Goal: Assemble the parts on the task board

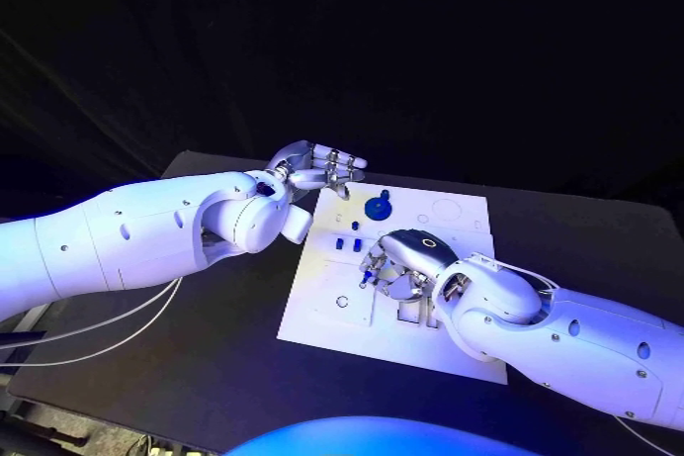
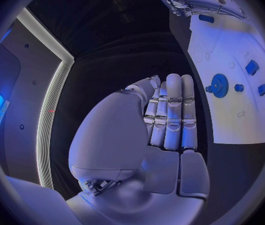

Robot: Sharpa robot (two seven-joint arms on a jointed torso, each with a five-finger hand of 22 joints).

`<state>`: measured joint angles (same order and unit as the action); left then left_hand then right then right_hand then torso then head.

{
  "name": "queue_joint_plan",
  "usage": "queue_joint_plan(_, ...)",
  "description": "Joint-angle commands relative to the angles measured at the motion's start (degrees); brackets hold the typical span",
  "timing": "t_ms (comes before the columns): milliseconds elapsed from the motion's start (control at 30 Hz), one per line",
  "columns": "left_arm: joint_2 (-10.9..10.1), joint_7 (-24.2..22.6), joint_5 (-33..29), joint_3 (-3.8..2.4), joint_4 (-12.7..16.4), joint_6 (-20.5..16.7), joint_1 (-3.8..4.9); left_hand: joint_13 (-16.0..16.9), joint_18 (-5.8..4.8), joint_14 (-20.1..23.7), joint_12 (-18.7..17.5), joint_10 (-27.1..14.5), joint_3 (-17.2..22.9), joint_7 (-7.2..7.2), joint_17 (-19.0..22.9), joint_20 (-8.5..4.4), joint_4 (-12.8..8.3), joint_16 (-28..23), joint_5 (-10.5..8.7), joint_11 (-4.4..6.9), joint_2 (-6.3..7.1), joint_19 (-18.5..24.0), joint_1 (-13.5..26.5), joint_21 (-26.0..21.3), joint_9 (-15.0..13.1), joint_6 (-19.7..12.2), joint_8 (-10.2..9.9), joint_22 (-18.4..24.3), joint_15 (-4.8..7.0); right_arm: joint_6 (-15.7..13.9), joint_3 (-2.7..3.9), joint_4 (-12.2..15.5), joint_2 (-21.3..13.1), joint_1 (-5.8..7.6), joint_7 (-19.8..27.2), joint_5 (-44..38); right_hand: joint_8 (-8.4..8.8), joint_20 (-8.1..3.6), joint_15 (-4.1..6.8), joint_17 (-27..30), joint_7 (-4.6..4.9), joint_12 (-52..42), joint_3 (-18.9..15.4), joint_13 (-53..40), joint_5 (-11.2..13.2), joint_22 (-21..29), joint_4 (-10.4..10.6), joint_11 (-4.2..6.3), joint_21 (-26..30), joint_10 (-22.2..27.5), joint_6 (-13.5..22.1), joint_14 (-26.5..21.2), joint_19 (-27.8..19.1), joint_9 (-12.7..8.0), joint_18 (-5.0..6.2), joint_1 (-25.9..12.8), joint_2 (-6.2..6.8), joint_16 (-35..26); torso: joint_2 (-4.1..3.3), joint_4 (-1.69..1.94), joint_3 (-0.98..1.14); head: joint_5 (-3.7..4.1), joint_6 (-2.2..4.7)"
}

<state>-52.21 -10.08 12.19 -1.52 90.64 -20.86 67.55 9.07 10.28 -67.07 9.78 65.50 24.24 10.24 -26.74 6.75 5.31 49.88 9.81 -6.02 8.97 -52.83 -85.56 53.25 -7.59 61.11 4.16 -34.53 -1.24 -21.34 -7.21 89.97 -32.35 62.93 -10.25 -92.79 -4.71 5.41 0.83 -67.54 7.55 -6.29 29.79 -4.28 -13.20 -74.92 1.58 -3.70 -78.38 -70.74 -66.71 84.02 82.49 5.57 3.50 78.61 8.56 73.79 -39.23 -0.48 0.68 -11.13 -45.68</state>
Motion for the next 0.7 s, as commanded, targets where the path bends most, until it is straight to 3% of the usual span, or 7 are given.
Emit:
queue_joint_plan(33,0.14,-0.95,-0.41,-0.04,0.22,-0.07,0.03,0.06,0.25,0.07,0.36,-0.23,0.02,-0.06,0.05,-0.02,-0.24,0.05,0.05,0.0,-0.02,-0.28,-0.07,-0.18,0.07,-0.34,0.0,0.06,-0.23,1.28,-0.06,-0.37,0.3,-0.18,0.52,-1.89,-0.2,0.03,-0.11,0.1,0.13,0.3,-0.39,-0.01,-0.28,-8.04,0.04,-0.13,-0.21,-0.33,-0.26,2.07,0.2,0.05,-0.53,-0.42,-0.12,0.16,0.01,-0.02,0.01,-0.27,-0.24)
queue_joint_plan(267,0.16,-0.87,-0.41,-0.04,0.25,0.08,0.03,0.06,0.25,0.07,0.36,-0.23,0.02,-0.06,0.05,-0.02,-0.24,0.05,0.05,0.0,-0.02,-0.28,-0.07,-0.18,0.07,-0.34,0.0,0.06,-0.23,1.49,-0.1,-1.02,0.78,-0.33,0.28,-2.59,-0.17,0.03,-0.13,0.11,0.15,0.32,-0.5,-0.02,-0.3,-8.06,0.12,-0.16,-0.22,-0.33,-0.22,2.07,0.22,0.05,-0.54,-0.55,-0.21,0.18,0.02,-0.01,-0.01,-0.61,-0.74)
queue_joint_plan(700,0.13,-0.62,-0.41,-0.05,-0.01,0.28,0.05,0.06,0.25,0.13,0.39,-0.34,-0.06,-0.03,0.1,0.01,-0.23,0.04,0.05,-0.04,-0.02,-0.23,0.02,-0.21,0.1,-0.42,-0.01,0.07,-0.27,2.48,-0.16,-1.81,1.71,-0.71,0.12,-2.76,-0.14,0.04,-0.14,0.16,0.17,0.36,-0.63,-0.02,-0.2,-8.04,0.15,-0.18,-0.18,-0.3,-0.16,2.07,0.2,0.05,-0.53,-0.66,-0.23,0.18,0.02,0.0,0.0,-1.06,-1.04)
